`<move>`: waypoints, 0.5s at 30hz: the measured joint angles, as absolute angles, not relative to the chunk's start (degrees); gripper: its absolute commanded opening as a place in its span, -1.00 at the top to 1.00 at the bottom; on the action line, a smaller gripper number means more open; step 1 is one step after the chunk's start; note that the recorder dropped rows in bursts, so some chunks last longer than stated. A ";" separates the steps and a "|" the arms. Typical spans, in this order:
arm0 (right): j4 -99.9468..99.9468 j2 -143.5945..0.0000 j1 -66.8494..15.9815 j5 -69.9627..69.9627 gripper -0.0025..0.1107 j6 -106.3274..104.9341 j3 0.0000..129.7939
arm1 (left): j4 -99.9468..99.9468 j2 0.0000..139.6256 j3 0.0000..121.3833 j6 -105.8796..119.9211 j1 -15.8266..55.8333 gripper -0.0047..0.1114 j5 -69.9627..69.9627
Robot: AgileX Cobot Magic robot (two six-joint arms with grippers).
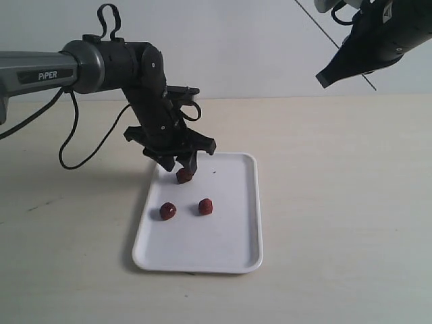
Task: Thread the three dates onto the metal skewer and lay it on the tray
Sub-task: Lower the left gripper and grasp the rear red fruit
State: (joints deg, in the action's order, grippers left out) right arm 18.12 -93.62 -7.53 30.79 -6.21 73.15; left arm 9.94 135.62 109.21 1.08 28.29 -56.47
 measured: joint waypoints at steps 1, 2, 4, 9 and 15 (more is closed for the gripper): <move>18.12 -93.62 -7.53 30.79 0.96 -6.21 73.15 | 10.17 135.75 109.21 1.08 28.29 0.08 -56.47; 18.12 -93.62 -7.53 30.69 0.96 -6.21 73.15 | 10.60 136.00 109.30 1.08 28.29 0.08 -56.47; 18.00 -93.62 -7.53 30.69 0.96 -6.21 73.15 | 10.98 136.70 109.30 1.08 28.29 0.08 -56.47; 17.77 -93.62 -7.53 30.69 0.96 -6.21 73.15 | 11.09 137.93 109.46 1.08 28.29 0.08 -56.35; 17.77 -93.62 -7.53 30.59 0.96 -6.21 73.15 | 11.09 137.93 109.46 1.08 28.29 0.08 -55.37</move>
